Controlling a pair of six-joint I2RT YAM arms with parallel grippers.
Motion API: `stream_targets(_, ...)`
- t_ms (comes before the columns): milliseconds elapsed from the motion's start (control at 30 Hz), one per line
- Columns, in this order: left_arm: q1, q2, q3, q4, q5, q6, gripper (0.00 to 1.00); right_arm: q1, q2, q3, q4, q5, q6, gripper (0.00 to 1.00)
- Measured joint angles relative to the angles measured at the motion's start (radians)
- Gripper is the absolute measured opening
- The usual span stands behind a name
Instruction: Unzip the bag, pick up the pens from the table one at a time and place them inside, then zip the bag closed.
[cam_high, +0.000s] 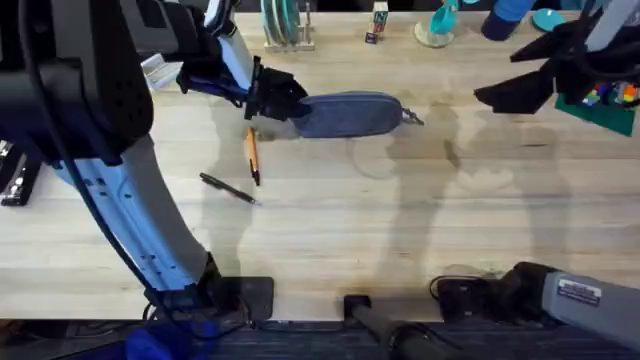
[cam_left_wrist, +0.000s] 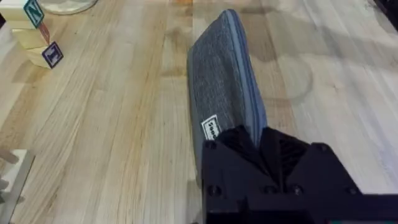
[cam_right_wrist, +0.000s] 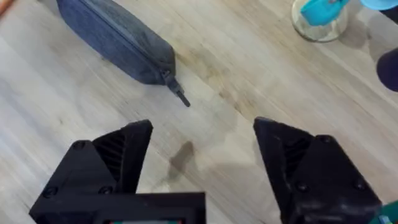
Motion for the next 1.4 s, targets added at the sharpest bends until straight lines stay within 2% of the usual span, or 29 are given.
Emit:
stream_targets(233,0.000,0.000,0.000,0.004,0.000,0.000,0.044,0.000,0.038,0.000,0.005,-0.022,-0.050,0.984)
stream_targets(733,0.000,0.000,0.000,0.005,0.000,0.000,0.044,0.000,0.178,0.000,0.127,-0.173,-0.180,0.950)
stream_targets(1100,0.000,0.000,0.000,0.008,0.000,0.000,0.044,0.009,0.289,0.000,0.165,-0.194,-0.254,0.931)
stream_targets(1400,0.000,0.000,0.000,0.008,0.000,0.000,0.044,0.055,0.366,0.001,0.212,-0.195,-0.308,0.929)
